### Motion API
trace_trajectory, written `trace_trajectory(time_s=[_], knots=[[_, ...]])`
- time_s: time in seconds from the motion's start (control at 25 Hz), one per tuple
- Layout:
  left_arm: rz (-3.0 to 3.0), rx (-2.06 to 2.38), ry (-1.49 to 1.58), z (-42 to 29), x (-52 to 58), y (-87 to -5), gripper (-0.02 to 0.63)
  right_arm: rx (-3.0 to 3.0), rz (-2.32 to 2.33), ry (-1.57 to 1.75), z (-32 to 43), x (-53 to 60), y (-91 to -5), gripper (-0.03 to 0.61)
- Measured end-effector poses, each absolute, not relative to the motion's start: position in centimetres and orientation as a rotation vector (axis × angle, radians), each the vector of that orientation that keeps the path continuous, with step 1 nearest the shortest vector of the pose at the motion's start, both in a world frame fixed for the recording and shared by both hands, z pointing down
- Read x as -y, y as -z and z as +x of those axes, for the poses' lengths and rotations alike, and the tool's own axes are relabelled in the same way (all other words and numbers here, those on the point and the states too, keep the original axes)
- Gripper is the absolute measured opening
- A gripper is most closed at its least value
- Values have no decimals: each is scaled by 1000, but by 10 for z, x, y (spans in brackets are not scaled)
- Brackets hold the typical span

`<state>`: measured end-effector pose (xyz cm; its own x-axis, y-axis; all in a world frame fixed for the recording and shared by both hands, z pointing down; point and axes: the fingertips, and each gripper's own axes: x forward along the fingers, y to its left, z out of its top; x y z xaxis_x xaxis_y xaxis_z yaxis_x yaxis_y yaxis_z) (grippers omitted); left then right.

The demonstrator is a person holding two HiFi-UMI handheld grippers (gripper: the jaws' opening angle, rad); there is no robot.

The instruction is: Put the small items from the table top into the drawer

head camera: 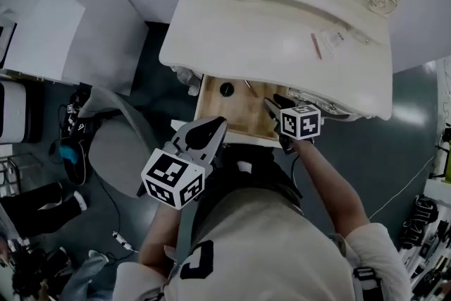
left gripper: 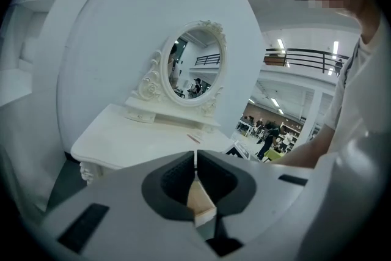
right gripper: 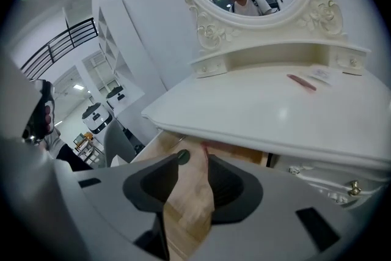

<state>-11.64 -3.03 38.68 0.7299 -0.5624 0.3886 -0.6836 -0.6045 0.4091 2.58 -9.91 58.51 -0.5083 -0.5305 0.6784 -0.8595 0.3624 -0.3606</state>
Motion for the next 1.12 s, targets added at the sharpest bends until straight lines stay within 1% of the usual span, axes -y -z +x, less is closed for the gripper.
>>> trace_trajectory(time_s=[0.68, 1.12], knots=[[2561, 648, -332, -15, 16, -355, 66, 2161, 1434, -898, 117, 80, -523, 163], [2583, 620, -336, 23, 13, -345, 66, 2162, 1480, -821, 168, 109, -498, 163]])
